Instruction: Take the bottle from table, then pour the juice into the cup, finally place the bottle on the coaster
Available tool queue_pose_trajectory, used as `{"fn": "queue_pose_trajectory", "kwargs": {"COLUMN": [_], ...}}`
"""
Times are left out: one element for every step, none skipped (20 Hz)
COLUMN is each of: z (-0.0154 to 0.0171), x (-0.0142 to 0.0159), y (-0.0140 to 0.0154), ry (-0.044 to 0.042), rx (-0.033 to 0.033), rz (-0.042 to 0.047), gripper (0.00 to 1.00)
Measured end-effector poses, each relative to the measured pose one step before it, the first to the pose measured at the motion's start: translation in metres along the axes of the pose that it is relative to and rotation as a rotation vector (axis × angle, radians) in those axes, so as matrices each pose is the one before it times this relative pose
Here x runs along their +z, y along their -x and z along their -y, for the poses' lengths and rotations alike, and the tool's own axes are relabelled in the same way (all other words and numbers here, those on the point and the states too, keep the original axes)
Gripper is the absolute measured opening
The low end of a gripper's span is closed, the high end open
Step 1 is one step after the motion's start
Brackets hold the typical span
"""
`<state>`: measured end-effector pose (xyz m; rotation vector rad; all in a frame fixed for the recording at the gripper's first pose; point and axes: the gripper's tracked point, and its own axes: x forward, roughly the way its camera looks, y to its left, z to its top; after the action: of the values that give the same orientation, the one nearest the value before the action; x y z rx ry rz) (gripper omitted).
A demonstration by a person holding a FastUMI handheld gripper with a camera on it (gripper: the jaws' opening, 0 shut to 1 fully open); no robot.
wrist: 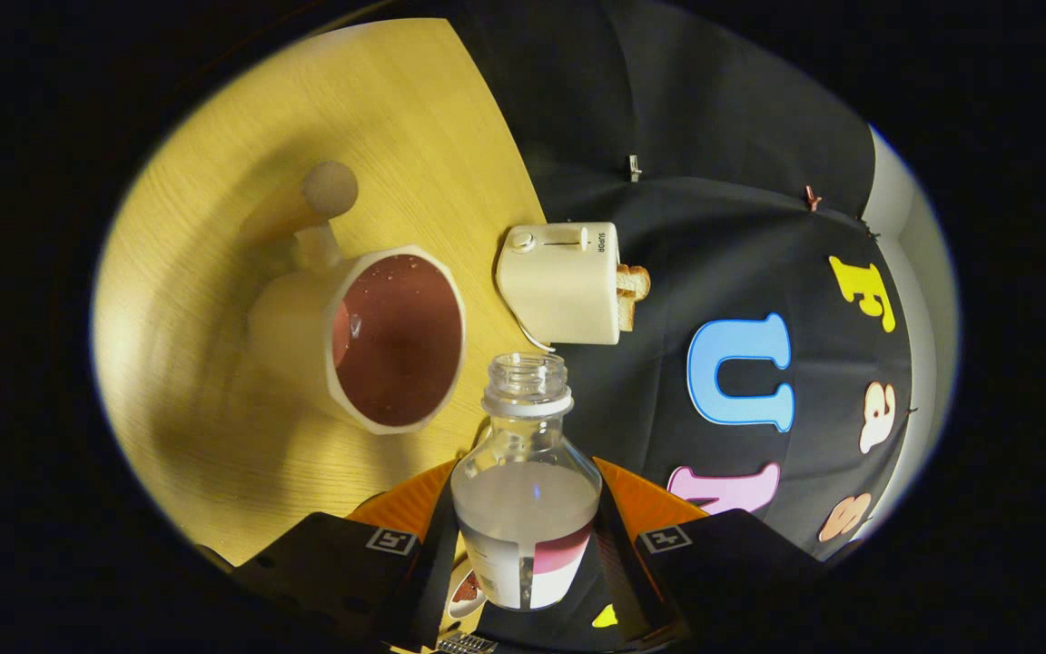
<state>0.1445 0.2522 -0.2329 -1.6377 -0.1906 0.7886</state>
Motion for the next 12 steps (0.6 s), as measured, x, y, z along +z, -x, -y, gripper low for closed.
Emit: {"fn": "queue_pose_trajectory", "kwargs": {"z": [-0.00241, -0.00130, -0.00080, -0.00050, -0.00038, 0.00043, -0.00176, -0.00024, 0.00006, -0.00207, -0.00063, -0.00103], "x": [-0.00002, 0.00030, -0.00012, 0.00087, -0.00027, 0.00031, 0.00111, 0.00053, 0.00040, 0.00078, 0.00008, -0.00184], "y": [-0.00108, 0.00068, -0.00026, -0.00039, -0.00068, -0.00063, -0.00049, 0.00012, 0.00033, -0.00033, -0.00005, -0.00098], "ry": [0.01747, 0.01533, 0.01524, 0.01681, 0.01626, 0.00724, 0.00812, 0.01839, 0.02132, 0.01707, 0.01435, 0.01500], "rx": [0.00107, 0.00075, 0.00100, 0.00017, 0.00049, -0.00245, 0.00141, -0.00053, -0.00167, 0.00328, 0.00217, 0.00429], "rz": [0.00118, 0.00116, 0.00133, 0.00305, -0.00075, 0.00692, 0.00442, 0.00241, 0.00445, 0.00332, 0.00202, -0.00241], "gripper": [0.73, 0.73, 0.73, 0.73, 0.73, 0.73, 0.73, 0.73, 0.73, 0.73, 0.73, 0.73]}}
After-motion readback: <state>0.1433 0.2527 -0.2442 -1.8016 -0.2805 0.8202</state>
